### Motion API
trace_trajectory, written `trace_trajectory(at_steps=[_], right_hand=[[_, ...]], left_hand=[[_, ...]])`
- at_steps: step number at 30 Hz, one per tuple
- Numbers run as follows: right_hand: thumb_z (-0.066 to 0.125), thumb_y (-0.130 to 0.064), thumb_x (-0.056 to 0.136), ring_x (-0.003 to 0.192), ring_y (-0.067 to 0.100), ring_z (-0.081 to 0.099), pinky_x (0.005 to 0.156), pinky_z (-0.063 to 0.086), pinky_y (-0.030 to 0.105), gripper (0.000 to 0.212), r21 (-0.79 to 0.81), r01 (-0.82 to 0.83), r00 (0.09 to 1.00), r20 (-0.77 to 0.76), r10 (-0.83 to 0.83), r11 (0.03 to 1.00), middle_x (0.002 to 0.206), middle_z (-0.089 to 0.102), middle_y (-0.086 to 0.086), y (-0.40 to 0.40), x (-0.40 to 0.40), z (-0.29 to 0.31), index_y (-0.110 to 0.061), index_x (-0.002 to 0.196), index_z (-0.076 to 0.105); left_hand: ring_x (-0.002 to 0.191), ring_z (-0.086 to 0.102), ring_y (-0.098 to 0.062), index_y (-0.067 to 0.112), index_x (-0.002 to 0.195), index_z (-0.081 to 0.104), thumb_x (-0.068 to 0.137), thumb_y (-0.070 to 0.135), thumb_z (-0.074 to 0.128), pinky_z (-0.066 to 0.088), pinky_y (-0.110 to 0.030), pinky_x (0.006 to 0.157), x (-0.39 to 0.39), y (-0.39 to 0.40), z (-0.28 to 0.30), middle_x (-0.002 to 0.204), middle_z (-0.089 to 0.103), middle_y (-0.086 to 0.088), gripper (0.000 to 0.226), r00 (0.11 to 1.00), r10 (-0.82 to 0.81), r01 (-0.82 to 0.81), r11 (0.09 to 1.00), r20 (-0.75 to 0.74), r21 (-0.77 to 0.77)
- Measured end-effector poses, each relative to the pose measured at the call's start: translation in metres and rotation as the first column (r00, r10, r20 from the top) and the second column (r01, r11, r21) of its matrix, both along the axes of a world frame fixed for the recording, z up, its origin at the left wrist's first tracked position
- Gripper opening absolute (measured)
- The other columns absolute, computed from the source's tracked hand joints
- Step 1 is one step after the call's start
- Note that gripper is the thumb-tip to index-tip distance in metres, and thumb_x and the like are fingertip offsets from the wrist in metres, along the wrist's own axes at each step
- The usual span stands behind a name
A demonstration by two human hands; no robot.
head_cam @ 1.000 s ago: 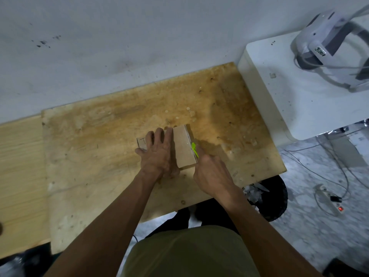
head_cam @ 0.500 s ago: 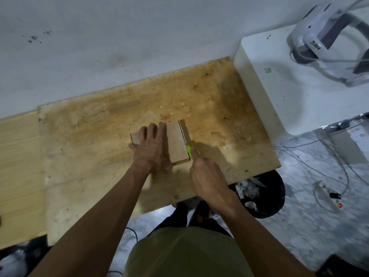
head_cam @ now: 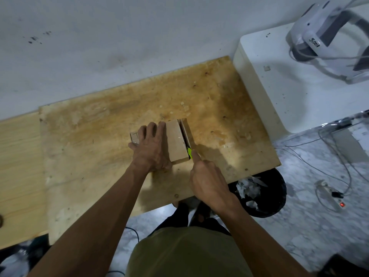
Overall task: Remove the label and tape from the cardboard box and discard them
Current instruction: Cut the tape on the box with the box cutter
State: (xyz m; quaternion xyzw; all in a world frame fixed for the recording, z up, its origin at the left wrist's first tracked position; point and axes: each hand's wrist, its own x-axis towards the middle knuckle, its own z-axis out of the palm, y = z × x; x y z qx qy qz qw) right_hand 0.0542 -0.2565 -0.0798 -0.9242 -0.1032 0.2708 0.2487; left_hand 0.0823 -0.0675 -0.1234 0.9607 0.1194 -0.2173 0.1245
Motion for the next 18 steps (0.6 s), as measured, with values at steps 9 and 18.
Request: trace_trajectory(at_steps=[9, 18], right_hand=[[0.044, -0.013, 0.095, 0.079, 0.030, 0.060, 0.068, 0.048, 0.038, 0.064, 0.023, -0.022, 0.999, 0.048, 0.021, 0.999, 0.094, 0.062, 0.011, -0.004, -0.002, 0.020, -0.028, 0.152, 0.016], [0.034, -0.035, 0.104, 0.085, 0.027, 0.051, 0.068, 0.034, 0.033, 0.032, 0.124, 0.302, 0.952, 0.019, -0.306, 0.945, 0.100, 0.053, 0.009, 0.013, 0.056, 0.000, -0.008, 0.117, 0.044]], left_hand=[[0.136, 0.011, -0.030, 0.035, 0.146, 0.006, 0.036, 0.045, 0.089, 0.037, -0.071, 0.089, 0.000, 0.001, 0.000, 0.144, 0.016, 0.002, 0.139, 1.000, -0.004, 0.004, 1.000, 0.003, 0.003], [0.138, 0.008, -0.032, 0.033, 0.148, 0.001, 0.045, 0.048, 0.089, 0.032, -0.073, 0.096, -0.002, 0.003, 0.001, 0.146, 0.013, 0.000, 0.136, 1.000, -0.019, 0.019, 1.000, 0.008, -0.025]])
